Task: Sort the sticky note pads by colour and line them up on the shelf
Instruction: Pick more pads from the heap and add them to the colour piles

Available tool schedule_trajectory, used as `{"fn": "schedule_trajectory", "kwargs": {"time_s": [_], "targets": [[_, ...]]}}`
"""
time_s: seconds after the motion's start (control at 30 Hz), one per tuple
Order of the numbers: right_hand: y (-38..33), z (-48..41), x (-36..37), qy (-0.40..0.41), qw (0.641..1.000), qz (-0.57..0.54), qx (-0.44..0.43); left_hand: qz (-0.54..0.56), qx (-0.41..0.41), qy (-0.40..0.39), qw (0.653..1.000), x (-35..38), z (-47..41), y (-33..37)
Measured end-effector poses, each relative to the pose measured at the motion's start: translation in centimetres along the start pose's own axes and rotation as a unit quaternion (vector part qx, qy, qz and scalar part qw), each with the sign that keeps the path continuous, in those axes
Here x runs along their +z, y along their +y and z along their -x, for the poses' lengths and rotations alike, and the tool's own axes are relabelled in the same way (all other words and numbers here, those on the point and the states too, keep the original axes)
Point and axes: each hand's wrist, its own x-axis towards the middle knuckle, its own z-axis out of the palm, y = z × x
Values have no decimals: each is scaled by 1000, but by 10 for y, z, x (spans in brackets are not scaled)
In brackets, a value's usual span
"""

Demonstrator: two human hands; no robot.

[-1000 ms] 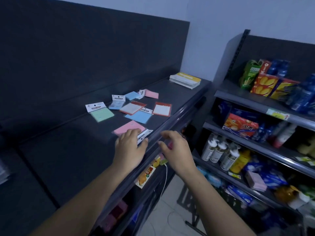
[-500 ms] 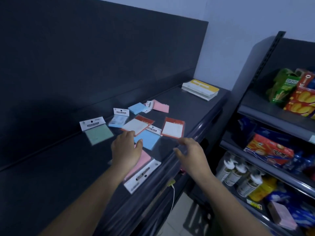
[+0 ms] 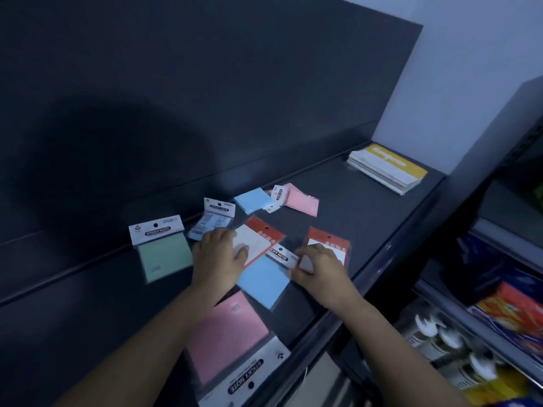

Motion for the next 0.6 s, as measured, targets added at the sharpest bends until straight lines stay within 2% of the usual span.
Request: {"fn": "schedule_trajectory", "kwargs": {"time_s": [0.23,0.43,0.6], "targets": [[8,-58,5,-36,997,12,-74,-47,-98,1,994,0,-33,-10],[12,-121,0,-52,988,-32,-139,-59,-185,13,981,3,-52,-4],[6,-167,11,-69,976,-10,-206,-81,-211,40,973,3,-62,-1]]}}
